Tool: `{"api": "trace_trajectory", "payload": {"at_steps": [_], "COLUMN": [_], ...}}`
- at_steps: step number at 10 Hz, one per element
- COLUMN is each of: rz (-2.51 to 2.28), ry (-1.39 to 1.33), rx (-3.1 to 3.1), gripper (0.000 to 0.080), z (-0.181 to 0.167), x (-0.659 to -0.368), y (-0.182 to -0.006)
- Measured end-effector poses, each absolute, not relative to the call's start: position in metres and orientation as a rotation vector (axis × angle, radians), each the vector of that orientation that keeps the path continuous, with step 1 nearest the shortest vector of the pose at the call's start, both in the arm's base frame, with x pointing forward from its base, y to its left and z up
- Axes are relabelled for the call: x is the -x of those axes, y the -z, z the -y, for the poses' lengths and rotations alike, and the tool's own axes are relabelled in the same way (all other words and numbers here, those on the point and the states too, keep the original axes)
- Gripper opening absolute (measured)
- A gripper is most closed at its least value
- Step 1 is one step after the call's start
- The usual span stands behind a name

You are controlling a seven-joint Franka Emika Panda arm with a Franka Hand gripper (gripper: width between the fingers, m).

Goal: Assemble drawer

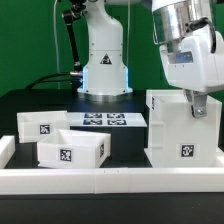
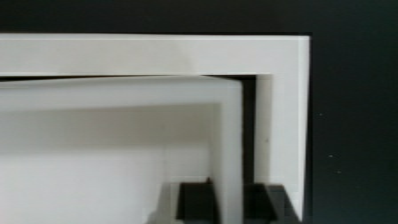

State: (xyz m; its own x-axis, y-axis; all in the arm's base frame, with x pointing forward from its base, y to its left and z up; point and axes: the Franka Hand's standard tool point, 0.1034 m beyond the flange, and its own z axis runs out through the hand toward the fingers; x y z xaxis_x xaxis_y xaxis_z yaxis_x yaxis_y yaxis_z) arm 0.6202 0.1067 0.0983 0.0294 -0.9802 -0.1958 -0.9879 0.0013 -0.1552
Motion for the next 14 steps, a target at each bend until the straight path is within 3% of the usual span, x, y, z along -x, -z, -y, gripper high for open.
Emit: {"api": "trace_trajectory", "payload": {"at_steps": [7, 8, 9, 12, 13, 14], "rz": [-2.028, -2.023, -2.019, -2.011, -1.952, -1.828], "ry": [-0.07, -0.067, -0.061, -0.053, -0.04, -0.021], "rx": [2.058, 2.061, 2.061, 2.063, 2.117, 2.22], "gripper": [0.0042, 0.0118, 0.0118, 0.0566, 0.0566, 0.0632], "z": [-0.106, -0.106, -0.106, -0.107, -0.106, -0.103], "x": [-0.647, -0.647, -0.648, -0.65, -0.647, -0.633], "y": [-0.099, -0.099, -0.1, -0.102, -0.104, -0.113]}}
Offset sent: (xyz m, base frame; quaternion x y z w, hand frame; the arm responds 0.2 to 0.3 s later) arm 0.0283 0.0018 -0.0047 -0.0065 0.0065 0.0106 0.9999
